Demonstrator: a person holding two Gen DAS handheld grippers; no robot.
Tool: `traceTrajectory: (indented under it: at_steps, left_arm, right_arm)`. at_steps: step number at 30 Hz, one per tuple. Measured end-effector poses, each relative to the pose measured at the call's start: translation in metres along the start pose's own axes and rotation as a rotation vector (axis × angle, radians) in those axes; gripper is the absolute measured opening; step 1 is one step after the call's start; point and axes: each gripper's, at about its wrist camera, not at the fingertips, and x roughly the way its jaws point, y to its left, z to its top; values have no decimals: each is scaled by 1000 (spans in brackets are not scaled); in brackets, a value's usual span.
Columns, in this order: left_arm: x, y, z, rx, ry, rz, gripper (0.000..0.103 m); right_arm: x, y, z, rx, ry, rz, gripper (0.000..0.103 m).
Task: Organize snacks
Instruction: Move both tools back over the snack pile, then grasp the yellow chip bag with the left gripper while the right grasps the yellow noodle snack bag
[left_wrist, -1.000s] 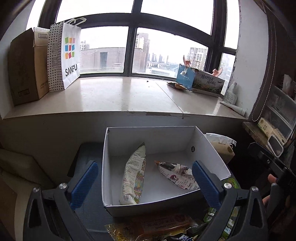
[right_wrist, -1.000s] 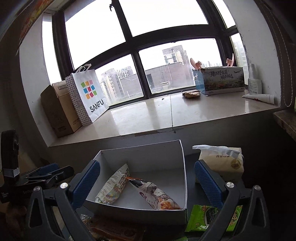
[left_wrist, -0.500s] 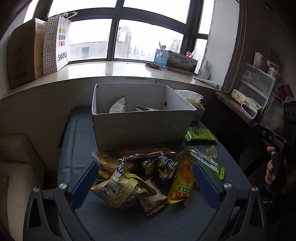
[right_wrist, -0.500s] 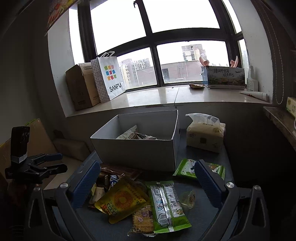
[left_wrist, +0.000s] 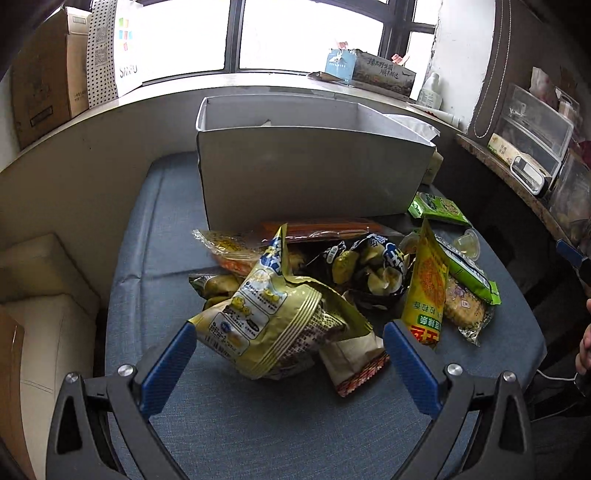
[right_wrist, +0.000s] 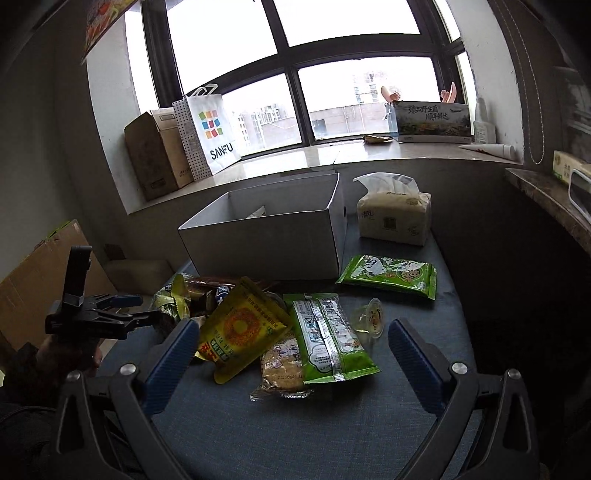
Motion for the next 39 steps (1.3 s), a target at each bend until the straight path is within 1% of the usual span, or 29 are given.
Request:
traceTrajectory:
  at_steps: [5, 6, 7, 10, 11, 12, 13, 14, 16, 19, 20, 21, 23, 24, 26, 29, 30, 31, 32, 33, 36, 39]
  left_arm:
    - [20, 10, 1, 14, 30, -30, 103]
    - [24, 10, 2, 23, 41, -24, 103]
    - [27, 9, 2, 34, 43, -16, 103]
    - [29, 9, 3, 61, 31, -29, 103]
    - [27, 9, 2, 73, 26, -30, 101]
    - [26, 8, 2, 82, 19, -42, 91]
    - [24, 8, 2, 86, 14, -52, 87]
    - [24, 7, 2, 90, 20, -46, 82]
    - [20, 5, 2, 93, 15, -37, 69]
    - [9, 11, -1, 41, -25, -75, 60]
    - [3, 13, -1, 24, -38, -82, 54]
    - [-2, 13, -1, 9, -50, -92, 45]
    - [-16, 14, -1, -8, -93, -90, 45]
    - [-23, 14, -1, -10, -111, -101, 45]
    - [-34, 12, 1, -5, -134, -102, 44]
    - [-55, 13, 4, -41, -182, -154, 43]
    - [-62, 12, 6, -48, -195, -167, 43]
    - [-69, 10, 7, -44, -216, -161, 43]
    - [-77, 7, 8, -39, -236, -157, 43]
    - [-82, 6, 9, -35, -244, -169, 43]
    - [-94, 4, 11, -28, -271, -168, 43]
    - [-99, 6, 10, -38, -279, -174, 43]
  right_arm:
    - [10, 12, -6, -33, 34, 12, 103]
    - [12, 15, -6, -43, 38, 15, 103]
    - [13, 18, -7, -53, 42, 18, 103]
    - [17, 28, -10, -92, 55, 24, 103]
    - [18, 30, -11, -101, 59, 23, 103]
    - [20, 32, -11, -109, 63, 26, 103]
    - [21, 34, -12, -115, 67, 29, 103]
    - [23, 35, -13, -119, 71, 29, 103]
    - [26, 37, -15, -126, 83, 31, 103]
    - [33, 40, -17, -141, 103, 29, 103]
    - [35, 41, -17, -148, 109, 26, 103]
    - [38, 42, -17, -152, 115, 26, 103]
    - [46, 45, -17, -164, 134, 27, 103]
    - [50, 46, -16, -170, 139, 26, 103]
    - [59, 50, -16, -186, 157, 30, 103]
    - [77, 57, -14, -220, 184, 47, 103]
    - [87, 58, -13, -227, 208, 54, 103]
    - [96, 60, -12, -223, 231, 53, 103]
    - [105, 62, -10, -209, 252, 56, 103]
    - [115, 62, -9, -188, 279, 71, 103]
    - [148, 59, -7, -94, 377, 84, 103]
    - [171, 57, -6, -35, 425, 84, 103]
